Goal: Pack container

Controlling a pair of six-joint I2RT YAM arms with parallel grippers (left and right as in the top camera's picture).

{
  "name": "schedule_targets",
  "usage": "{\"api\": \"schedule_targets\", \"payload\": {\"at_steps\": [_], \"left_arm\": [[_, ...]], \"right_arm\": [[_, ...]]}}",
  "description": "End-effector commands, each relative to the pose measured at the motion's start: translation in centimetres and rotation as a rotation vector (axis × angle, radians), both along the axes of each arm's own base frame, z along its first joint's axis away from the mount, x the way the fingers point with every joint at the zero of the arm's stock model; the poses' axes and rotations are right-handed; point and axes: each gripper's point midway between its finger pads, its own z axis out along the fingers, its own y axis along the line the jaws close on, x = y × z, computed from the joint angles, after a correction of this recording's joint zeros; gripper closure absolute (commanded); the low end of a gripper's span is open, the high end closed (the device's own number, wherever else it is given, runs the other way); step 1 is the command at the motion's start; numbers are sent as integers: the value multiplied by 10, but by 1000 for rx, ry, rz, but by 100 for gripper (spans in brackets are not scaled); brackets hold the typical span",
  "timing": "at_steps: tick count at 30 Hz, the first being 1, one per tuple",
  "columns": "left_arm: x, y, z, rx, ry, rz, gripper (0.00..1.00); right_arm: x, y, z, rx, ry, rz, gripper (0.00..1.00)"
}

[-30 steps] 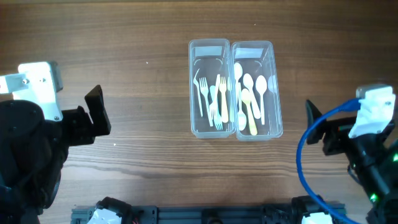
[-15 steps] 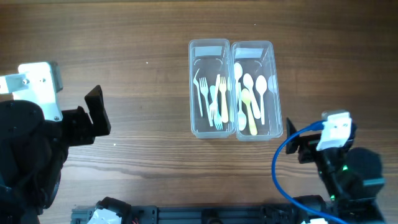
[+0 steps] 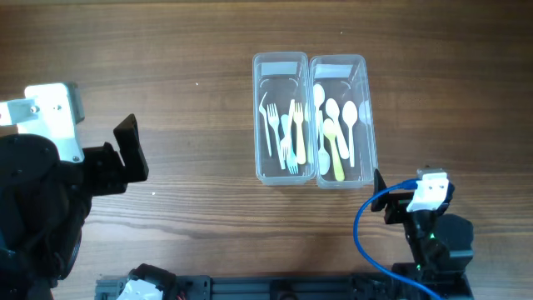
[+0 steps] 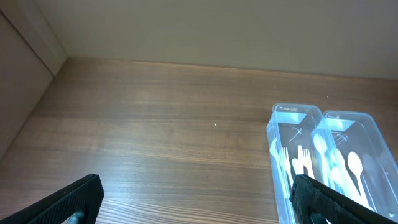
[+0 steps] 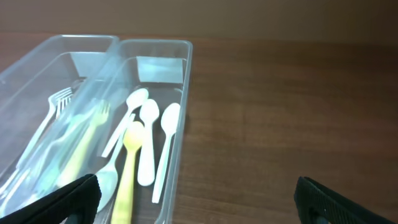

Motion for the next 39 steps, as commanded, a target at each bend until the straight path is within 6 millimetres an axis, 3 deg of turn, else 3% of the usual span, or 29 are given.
{"api": "schedule_targets", "payload": {"at_steps": [1, 6, 12, 19, 39], "left_arm": [[-2, -1, 3, 4, -11, -19, 0], [-2, -1, 3, 4, -11, -19, 0], [-2, -1, 3, 4, -11, -19, 0], [-2, -1, 3, 4, -11, -19, 0], [-2, -1, 3, 4, -11, -19, 0]], "right_arm": [[0, 1, -9, 30, -12, -3, 0], [5, 1, -21, 30, -24, -2, 0], [7, -2, -16, 28, -48, -14, 0], [8, -19, -16, 26, -51, -91, 0], [8, -19, -16, 26, -51, -91, 0]]}}
